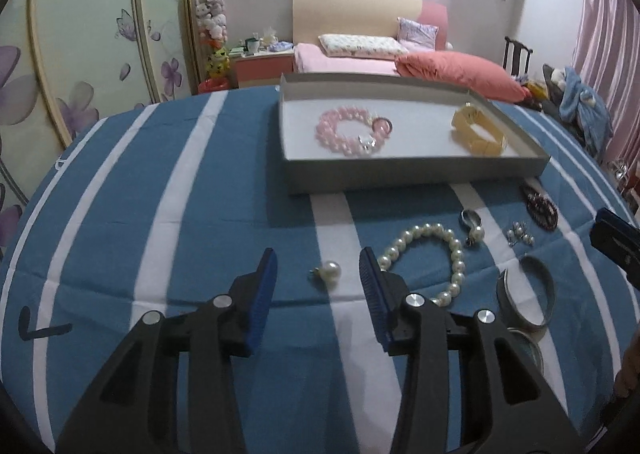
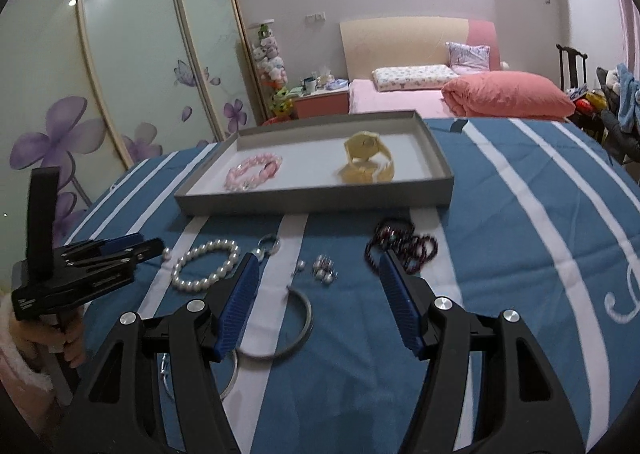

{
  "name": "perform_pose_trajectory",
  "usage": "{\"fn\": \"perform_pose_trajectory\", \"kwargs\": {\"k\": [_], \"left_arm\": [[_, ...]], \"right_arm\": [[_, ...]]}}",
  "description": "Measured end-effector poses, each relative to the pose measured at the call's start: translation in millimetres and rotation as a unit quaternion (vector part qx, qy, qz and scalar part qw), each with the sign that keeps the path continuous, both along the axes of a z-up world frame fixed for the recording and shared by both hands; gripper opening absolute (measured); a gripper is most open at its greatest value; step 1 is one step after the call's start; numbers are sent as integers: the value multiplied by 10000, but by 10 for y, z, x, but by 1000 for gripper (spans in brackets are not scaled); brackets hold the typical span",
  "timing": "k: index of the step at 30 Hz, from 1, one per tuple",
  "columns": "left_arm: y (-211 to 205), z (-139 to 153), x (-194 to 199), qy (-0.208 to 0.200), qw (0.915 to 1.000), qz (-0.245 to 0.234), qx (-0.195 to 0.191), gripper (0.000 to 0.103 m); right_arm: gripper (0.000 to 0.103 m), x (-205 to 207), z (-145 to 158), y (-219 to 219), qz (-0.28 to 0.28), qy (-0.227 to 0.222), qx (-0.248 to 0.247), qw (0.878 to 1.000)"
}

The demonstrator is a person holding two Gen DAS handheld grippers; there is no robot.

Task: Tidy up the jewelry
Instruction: 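Grasp the single pearl earring with the left tool while the right tool reaches the silver cuff, then grasp the silver open cuff with the right tool and lift it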

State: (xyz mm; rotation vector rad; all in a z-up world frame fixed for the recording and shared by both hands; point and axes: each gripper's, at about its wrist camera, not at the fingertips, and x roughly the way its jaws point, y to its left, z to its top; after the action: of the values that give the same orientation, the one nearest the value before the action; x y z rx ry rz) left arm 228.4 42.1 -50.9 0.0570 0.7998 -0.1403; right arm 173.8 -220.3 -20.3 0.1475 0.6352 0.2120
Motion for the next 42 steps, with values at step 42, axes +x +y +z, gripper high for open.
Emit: {"fn": "perform_pose_trajectory", "kwargs": {"k": [42], "left_arm": [[437,-78,129,444,9963,727,60,16]], "right_arm": [[73,231,-408,594,461,1184,-802,9887]]}}
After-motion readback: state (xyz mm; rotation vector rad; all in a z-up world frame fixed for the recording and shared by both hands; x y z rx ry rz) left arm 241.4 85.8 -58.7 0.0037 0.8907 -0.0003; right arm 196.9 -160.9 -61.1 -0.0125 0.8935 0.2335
